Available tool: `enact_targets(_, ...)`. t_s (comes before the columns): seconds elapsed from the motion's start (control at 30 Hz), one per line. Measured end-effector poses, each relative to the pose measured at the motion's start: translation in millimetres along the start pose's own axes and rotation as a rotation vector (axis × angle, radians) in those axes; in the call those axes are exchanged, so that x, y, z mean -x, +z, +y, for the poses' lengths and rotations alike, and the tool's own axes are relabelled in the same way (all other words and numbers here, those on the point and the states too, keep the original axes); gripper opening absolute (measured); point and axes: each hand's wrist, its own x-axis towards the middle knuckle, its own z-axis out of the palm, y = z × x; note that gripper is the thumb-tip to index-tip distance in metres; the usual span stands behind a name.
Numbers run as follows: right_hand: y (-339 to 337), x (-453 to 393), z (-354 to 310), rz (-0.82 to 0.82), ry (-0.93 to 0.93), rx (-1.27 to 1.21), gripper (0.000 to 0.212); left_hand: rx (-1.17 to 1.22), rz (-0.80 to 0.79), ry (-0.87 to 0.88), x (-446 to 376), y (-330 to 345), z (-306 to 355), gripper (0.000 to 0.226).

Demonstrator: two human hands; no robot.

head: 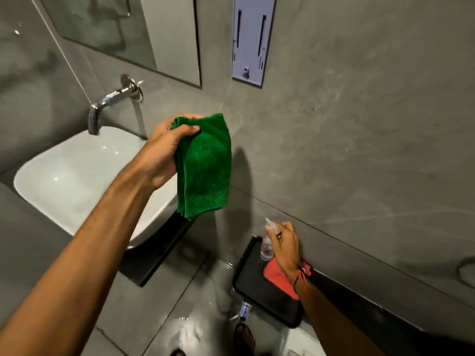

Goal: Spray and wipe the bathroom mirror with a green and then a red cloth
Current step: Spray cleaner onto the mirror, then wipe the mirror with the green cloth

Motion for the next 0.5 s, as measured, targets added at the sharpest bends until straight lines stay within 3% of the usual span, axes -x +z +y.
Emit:
enact_targets(0.33, 6.5, -17.6, 32.4, -0.133, 0.014, 0.229, 0.028, -0.05, -0.116, -0.017, 15.1, 1.4, -3.8, 0.042)
enact_targets(0.43, -0.3, -21.0, -13.4, -0.064, -0.084, 0.265, 0.034, -0.04, -0.162, 0.008, 19.1, 3.5, 17.7, 0.049)
enact_targets(0.5, -11.3, -27.4, -75.5, 0.038, -0.196, 0.048, 0.036, -0.014, -0.281, 0.03, 23.2, 4.5, 36.9, 0.056)
